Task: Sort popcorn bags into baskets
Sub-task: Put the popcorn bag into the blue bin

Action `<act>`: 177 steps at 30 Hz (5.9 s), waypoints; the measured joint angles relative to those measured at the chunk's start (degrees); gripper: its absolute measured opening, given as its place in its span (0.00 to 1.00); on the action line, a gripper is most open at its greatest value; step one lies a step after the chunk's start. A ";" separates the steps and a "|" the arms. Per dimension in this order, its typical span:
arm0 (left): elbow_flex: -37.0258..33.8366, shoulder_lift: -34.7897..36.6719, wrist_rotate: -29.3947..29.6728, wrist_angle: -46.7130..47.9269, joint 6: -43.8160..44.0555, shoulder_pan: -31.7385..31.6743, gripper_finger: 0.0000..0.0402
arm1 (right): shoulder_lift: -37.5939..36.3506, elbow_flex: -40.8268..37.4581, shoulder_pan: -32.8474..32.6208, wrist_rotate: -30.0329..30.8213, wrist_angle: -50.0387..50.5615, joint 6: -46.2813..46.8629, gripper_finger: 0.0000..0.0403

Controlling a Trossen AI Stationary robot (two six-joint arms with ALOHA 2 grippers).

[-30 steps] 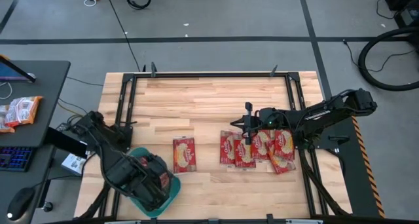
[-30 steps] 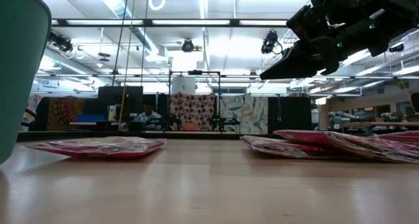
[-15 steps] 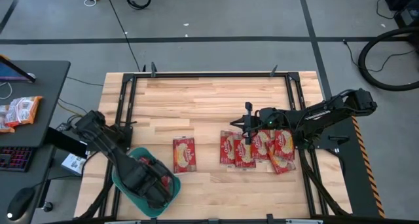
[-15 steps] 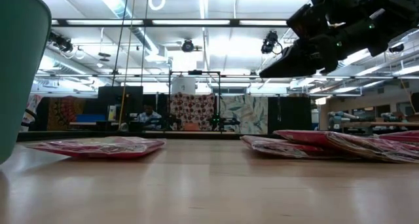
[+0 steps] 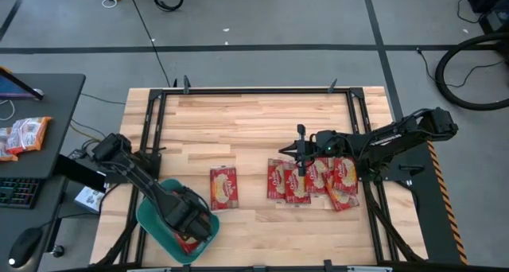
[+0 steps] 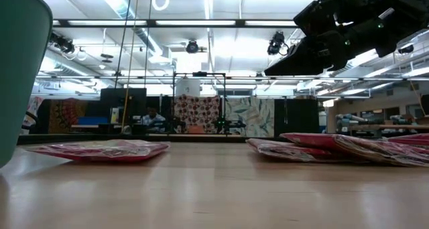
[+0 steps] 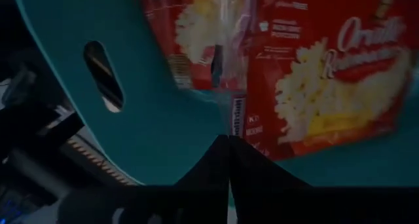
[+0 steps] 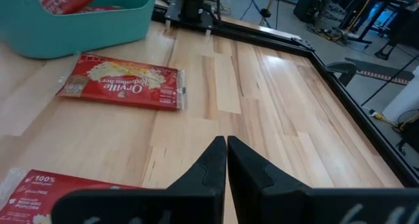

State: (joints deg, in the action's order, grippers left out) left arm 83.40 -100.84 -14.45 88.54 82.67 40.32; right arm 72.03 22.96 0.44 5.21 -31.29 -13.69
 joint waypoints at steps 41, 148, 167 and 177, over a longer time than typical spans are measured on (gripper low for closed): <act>3.18 -0.79 28.60 -15.19 -30.17 -24.37 0.32 | 0.00 0.00 -0.02 -3.38 -1.20 0.81 0.05; 3.71 -5.49 19.57 -31.77 -63.82 -36.79 0.00 | 26.00 12.44 3.18 -29.97 -4.09 18.49 0.39; 3.71 -5.44 20.26 -34.18 -63.87 -36.42 0.00 | 25.97 12.44 4.00 -24.61 -7.63 20.33 0.09; 3.71 -5.44 11.87 -36.13 -60.48 -37.76 0.27 | 25.97 12.44 2.91 -24.57 -7.66 16.99 0.02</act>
State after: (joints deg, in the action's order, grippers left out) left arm 87.12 -106.28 -2.58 52.41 22.19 2.56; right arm 98.00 35.40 3.35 -19.35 -38.95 3.30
